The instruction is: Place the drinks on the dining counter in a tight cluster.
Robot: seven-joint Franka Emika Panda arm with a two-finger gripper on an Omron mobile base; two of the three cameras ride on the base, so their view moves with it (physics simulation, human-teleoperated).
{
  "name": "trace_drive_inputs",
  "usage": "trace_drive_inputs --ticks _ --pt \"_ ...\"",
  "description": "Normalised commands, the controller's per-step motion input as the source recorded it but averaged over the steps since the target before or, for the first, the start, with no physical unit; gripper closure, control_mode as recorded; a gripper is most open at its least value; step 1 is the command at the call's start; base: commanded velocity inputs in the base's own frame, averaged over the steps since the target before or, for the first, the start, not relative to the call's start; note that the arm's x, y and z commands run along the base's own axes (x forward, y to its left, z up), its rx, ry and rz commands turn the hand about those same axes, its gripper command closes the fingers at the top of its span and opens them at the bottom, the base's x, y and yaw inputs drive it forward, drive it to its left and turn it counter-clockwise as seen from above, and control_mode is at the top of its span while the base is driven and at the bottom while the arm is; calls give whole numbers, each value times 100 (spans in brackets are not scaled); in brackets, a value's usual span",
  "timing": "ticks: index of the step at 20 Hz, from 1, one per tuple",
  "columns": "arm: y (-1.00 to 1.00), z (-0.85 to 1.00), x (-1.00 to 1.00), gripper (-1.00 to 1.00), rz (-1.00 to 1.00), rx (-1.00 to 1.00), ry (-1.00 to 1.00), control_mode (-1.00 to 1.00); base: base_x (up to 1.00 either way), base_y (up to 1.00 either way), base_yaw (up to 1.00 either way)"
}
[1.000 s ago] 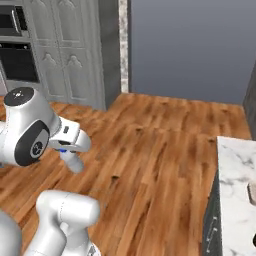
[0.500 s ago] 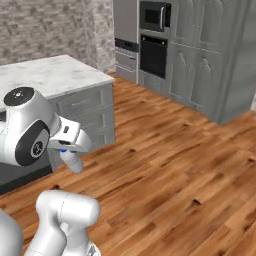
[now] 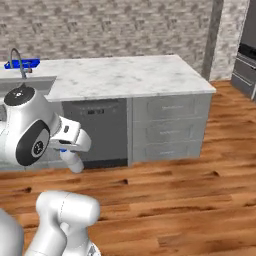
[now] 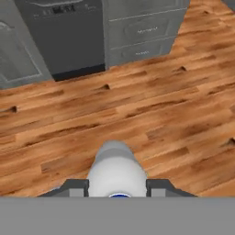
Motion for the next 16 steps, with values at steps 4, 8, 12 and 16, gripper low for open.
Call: trace_drive_inputs --ticks 4,8,12,16 --pt "0 0 0 100 0 0 0 100 26 29 63" --pt "0 0 0 100 0 0 0 100 75 13 38" --pt "0 0 0 100 0 0 0 100 84 -55 24" --pt "0 0 0 100 0 0 0 100 86 -100 22"
